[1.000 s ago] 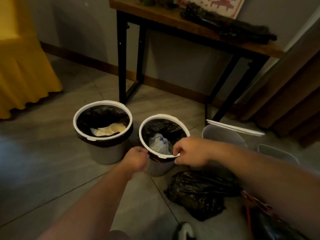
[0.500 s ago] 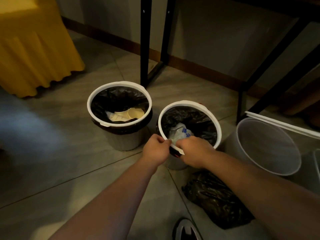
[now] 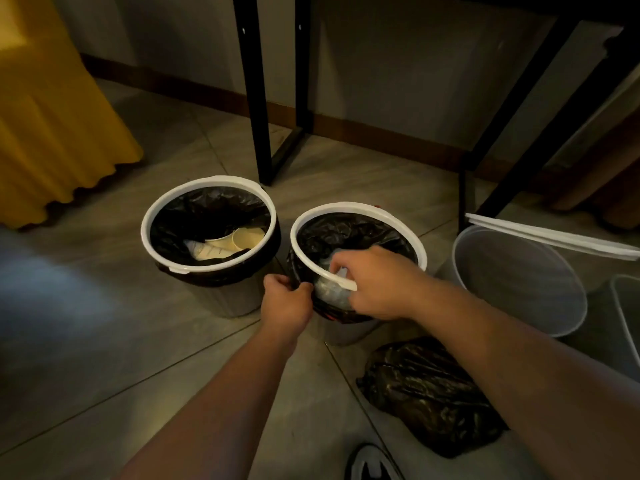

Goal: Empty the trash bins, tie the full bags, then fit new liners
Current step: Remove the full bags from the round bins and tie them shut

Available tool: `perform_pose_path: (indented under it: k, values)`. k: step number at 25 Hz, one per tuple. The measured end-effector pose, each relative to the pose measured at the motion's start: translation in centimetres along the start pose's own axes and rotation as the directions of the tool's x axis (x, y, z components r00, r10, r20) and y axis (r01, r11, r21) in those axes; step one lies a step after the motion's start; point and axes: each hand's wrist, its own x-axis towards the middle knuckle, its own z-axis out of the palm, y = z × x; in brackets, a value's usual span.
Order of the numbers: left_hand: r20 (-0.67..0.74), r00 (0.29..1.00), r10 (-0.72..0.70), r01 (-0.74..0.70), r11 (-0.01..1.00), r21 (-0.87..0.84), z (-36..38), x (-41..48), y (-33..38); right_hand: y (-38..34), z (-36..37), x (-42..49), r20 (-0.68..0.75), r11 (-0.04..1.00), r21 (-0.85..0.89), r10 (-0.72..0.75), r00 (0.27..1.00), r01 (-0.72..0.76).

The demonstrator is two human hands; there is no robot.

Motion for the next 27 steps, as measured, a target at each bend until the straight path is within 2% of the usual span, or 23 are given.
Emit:
perform_pose_path:
  k: [3, 8, 11, 14, 19, 21, 23, 27]
  values:
    - [0.104, 0.99, -0.099, 0.109, 0.989, -0.099, 0.3, 0.5, -0.4, 0.6, -3.1, 0.1, -0.064, 0.991, 0.128, -0.017, 0.998, 0.025]
    - [0.223, 0.961, -0.161, 0.244, 0.873, -0.422, 0.2, 0.4, -1.7, 2.0, -6.6, 0.1, -0.344, 0.97, 0.228, -0.002, 0.939, 0.085]
    - [0.198, 0.966, -0.168, 0.248, 0.824, -0.51, 0.0, 0.3, -1.5, 3.4, -8.3, 0.3, -0.549, 0.965, 0.228, 0.014, 0.836, 0.134]
    - [0.188, 0.963, -0.193, 0.263, 0.825, -0.501, 0.2, 0.1, -0.9, 5.1, -9.8, 1.7, -0.725, 0.958, 0.255, 0.1, 0.681, 0.13]
    - [0.219, 0.96, -0.172, 0.255, 0.862, -0.438, 0.0, 0.3, -0.6, 8.5, -9.5, 4.2, -0.836, 0.935, 0.333, 0.233, 0.497, 0.123]
    - [0.203, 0.965, -0.164, 0.239, 0.871, -0.43, -0.1, 0.3, -0.8, 9.7, -8.7, 4.9, -0.83, 0.937, 0.341, 0.258, 0.494, 0.083]
    - [0.178, 0.971, -0.16, 0.222, 0.879, -0.422, 0.0, 0.1, -0.8, 10.5, -8.2, 5.5, -0.795, 0.936, 0.351, 0.281, 0.538, 0.029]
    - [0.095, 0.993, -0.068, 0.097, 0.93, -0.354, -0.2, 0.0, -0.9, 11.3, -7.4, 6.9, -0.737, 0.913, 0.406, 0.357, 0.574, -0.046]
